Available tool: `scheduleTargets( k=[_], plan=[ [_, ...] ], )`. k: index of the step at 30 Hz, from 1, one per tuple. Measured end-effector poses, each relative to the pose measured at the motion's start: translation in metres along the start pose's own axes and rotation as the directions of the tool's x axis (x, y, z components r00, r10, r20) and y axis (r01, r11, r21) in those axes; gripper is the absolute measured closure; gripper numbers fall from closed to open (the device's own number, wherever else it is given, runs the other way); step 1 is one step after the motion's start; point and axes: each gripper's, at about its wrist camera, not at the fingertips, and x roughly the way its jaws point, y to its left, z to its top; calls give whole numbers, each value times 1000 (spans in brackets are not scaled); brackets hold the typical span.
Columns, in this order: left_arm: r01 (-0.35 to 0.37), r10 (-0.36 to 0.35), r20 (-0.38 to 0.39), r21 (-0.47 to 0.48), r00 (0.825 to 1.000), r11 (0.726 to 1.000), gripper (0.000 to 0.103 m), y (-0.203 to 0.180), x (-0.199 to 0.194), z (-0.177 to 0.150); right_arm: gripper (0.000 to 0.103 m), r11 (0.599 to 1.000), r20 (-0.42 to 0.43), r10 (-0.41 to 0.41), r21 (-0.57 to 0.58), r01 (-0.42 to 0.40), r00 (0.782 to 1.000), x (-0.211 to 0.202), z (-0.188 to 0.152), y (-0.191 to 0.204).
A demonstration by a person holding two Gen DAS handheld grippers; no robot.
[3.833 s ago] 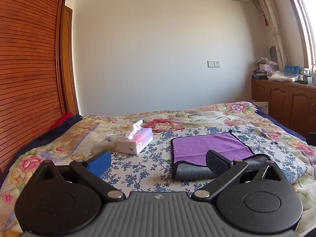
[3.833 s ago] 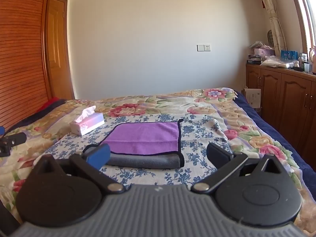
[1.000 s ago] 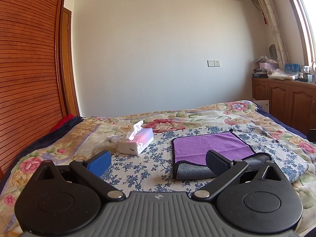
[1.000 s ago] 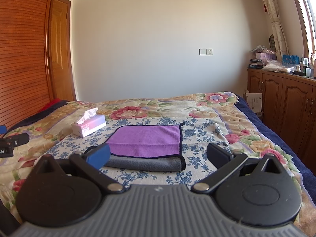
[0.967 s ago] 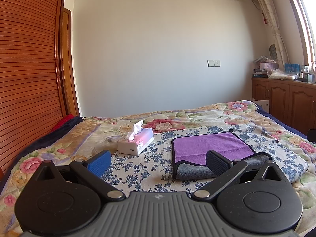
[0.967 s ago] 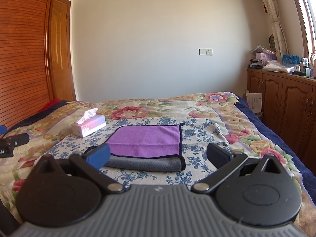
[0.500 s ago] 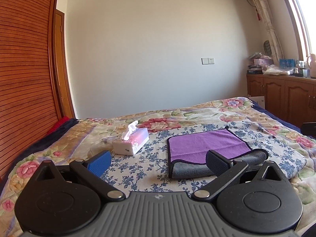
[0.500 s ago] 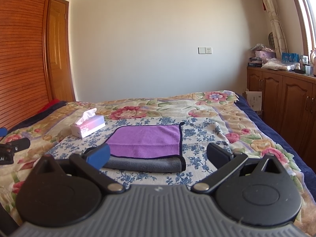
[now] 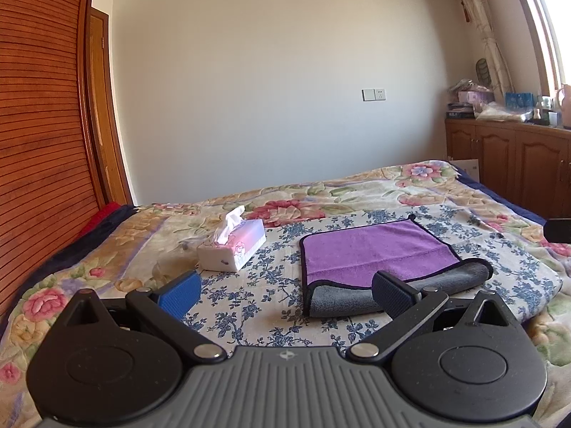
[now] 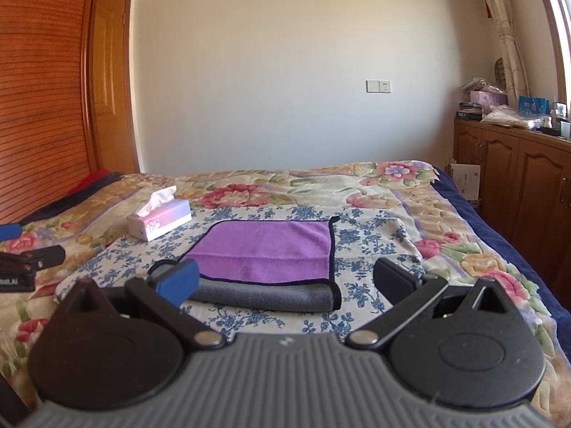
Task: Fold towel
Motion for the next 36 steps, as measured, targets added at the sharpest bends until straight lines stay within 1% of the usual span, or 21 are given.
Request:
scheduleTargets(
  k=[11,17,27,36],
  plan=[
    [21,-21,-31,13,999,1000,0,-2,22,1,0,999,-39,26,-25,-27,999,17,1,0],
    [29,-29,-67,1,997,1000,0,-1,34,1,0,998,-65,53,28,-51,996,28,3,-7],
    [43,-45,-107,-26,993,999,0,4,54,2,0,996,-114,78,48,-73,990,49,2,-11],
    [48,-51,-126,-27,991,998,0,6,79,4,0,996,-146,83,-11,-85,986,68,3,-9]
  ],
)
